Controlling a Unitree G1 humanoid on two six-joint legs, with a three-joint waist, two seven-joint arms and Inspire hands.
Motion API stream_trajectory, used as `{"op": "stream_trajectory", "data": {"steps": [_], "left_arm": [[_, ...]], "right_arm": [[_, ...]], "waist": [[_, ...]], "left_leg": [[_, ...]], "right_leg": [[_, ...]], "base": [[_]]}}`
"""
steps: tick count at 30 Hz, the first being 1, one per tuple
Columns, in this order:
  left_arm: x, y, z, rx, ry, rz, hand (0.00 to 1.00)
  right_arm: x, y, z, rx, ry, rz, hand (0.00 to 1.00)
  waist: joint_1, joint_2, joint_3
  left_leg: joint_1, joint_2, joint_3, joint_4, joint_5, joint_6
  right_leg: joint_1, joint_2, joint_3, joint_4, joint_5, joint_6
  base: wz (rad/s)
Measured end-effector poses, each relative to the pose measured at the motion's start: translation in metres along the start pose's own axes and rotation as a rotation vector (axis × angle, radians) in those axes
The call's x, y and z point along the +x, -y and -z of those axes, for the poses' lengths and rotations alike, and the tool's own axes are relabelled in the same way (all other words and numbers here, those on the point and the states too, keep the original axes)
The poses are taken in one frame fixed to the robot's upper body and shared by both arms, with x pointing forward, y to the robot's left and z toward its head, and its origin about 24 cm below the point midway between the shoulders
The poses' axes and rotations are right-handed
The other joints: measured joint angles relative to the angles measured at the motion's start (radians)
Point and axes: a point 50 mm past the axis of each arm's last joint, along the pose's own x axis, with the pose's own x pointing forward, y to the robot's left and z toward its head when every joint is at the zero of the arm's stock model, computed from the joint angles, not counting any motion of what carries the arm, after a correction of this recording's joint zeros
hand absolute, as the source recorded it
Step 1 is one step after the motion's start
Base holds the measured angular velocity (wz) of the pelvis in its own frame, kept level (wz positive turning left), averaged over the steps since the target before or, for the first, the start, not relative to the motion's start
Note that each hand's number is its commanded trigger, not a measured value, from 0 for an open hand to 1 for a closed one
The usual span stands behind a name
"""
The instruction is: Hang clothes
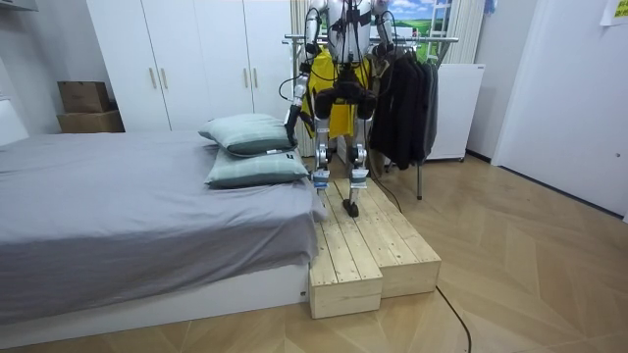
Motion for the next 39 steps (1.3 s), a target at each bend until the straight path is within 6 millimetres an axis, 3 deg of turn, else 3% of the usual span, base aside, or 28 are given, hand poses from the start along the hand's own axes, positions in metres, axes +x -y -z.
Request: {"op": "stream_trajectory", "data": {"steps": [6, 11, 19, 29, 39], "left_arm": [[0.000, 0.000, 0.000, 0.011, 0.001, 0.000, 0.00], [0.000, -0.003, -0.002, 0.013, 0.008, -0.005, 0.00], [0.000, -0.005, -0.002, 0.034, 0.009, -0.002, 0.00], [0.000, -0.005, -0.002, 0.036, 0.012, -0.005, 0.00], [0.000, -0.007, -0.003, 0.031, 0.018, -0.011, 0.00]], "right_arm": [[0.000, -0.001, 0.001, 0.031, -0.012, -0.006, 1.00], [-0.001, -0.011, 0.011, 0.056, -0.062, -0.072, 1.00], [-0.005, -0.022, 0.025, 0.111, -0.151, -0.180, 1.00], [0.016, -0.021, 0.032, 0.135, -0.198, -0.211, 1.00], [0.017, -0.022, 0.038, 0.122, -0.212, -0.233, 1.00]], "waist": [[-0.002, -0.003, 0.0020], [-0.002, -0.011, 0.0100], [0.000, -0.012, 0.0099], [0.004, -0.017, 0.0088], [0.024, -0.025, 0.0070]], "left_leg": [[0.000, 0.000, -0.004, 0.000, 0.000, 0.000], [0.003, -0.001, -0.013, 0.000, 0.000, 0.000], [0.003, -0.002, -0.015, -0.006, 0.000, 0.000], [0.003, -0.002, -0.020, -0.007, 0.000, 0.000], [0.014, -0.002, -0.020, -0.004, 0.001, -0.002]], "right_leg": [[0.001, -0.001, -0.005, -0.001, -0.001, -0.002], [0.010, -0.002, -0.013, -0.007, -0.002, -0.002], [0.014, -0.003, -0.015, -0.017, -0.001, -0.003], [0.014, -0.004, -0.017, -0.017, -0.001, -0.003], [0.028, -0.004, -0.023, -0.017, -0.001, -0.004]], "base": [[0.01], [0.06], [0.00], [0.00], [0.00]]}}
